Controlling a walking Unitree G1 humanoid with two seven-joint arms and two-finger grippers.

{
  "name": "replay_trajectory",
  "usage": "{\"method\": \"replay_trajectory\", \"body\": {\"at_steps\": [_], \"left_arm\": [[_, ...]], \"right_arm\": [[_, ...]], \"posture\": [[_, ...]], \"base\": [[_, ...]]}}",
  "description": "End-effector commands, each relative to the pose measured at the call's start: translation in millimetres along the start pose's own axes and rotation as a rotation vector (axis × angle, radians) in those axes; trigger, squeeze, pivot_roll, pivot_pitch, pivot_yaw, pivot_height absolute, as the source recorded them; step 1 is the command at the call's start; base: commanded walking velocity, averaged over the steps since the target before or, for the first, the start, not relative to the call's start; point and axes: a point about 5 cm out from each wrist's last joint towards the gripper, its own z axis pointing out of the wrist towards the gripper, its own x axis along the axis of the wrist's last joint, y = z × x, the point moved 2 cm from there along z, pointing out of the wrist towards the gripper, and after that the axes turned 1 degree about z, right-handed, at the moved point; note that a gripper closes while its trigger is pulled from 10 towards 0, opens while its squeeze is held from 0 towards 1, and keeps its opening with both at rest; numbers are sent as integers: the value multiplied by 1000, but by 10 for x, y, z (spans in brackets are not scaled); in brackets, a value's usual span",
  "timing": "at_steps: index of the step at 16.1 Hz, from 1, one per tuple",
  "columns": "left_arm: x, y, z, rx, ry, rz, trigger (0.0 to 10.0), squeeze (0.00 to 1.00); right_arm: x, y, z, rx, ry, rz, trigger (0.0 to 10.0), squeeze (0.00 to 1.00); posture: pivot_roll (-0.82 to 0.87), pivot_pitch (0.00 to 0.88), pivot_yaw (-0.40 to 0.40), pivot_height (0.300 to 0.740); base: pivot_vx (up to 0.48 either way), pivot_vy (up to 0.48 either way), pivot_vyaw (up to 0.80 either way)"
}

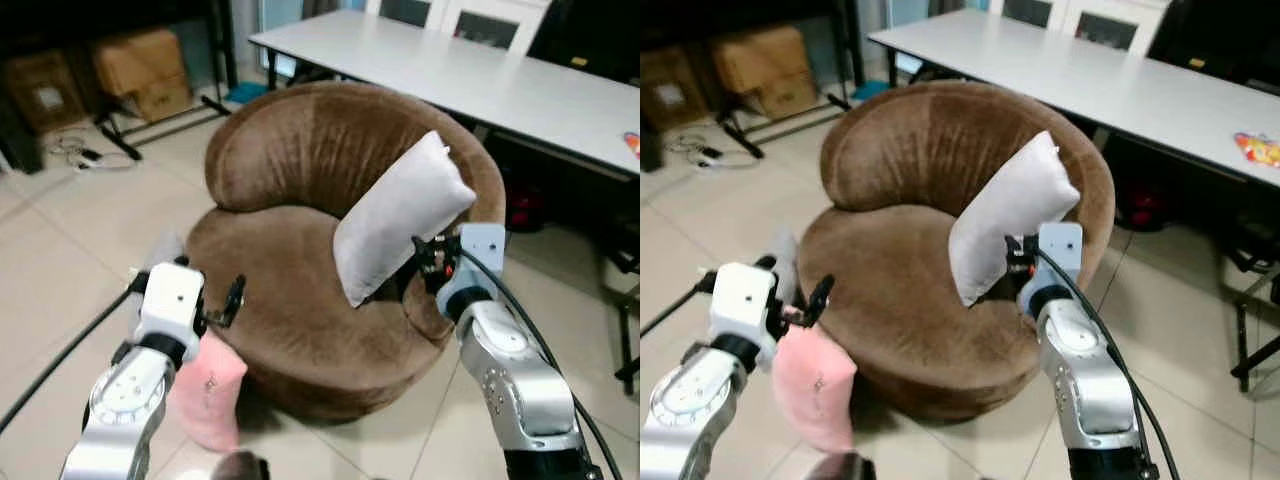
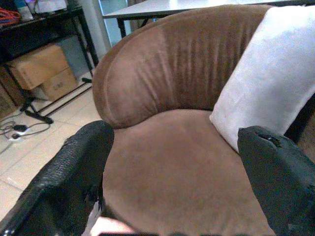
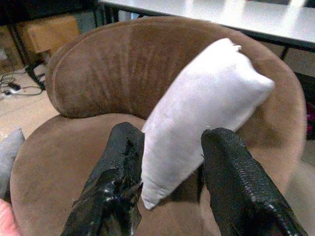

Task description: Move the pillow to the sofa from floor

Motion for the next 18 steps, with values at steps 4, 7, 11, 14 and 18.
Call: {"method": "replay_trajectory", "body": {"at_steps": [4,7,11,14,18], "left_arm": [[25,-41,35,32,8,-3,10000,0],[20,-30,36,32,5,-5,10000,0],[19,-53,29,40,2,-3,10000,0],[22,-29,23,25,4,-4,10000,0],[-6,-45,-2,33,-3,-3,10000,0]], "right_arm": [[64,26,11,-13,16,-14,10000,0],[85,6,23,-1,22,-23,10000,0],[71,-34,25,9,23,-13,10000,0],[63,-20,25,3,19,-13,10000,0],[32,-25,26,-10,12,-22,10000,0]], "posture": [[-3,0,-72,740],[6,0,-73,740],[6,0,-66,740],[8,0,-65,740],[13,0,-71,740]], "base": [[0,0,0],[0,219,0],[0,325,0],[0,312,0],[0,305,0]]}}
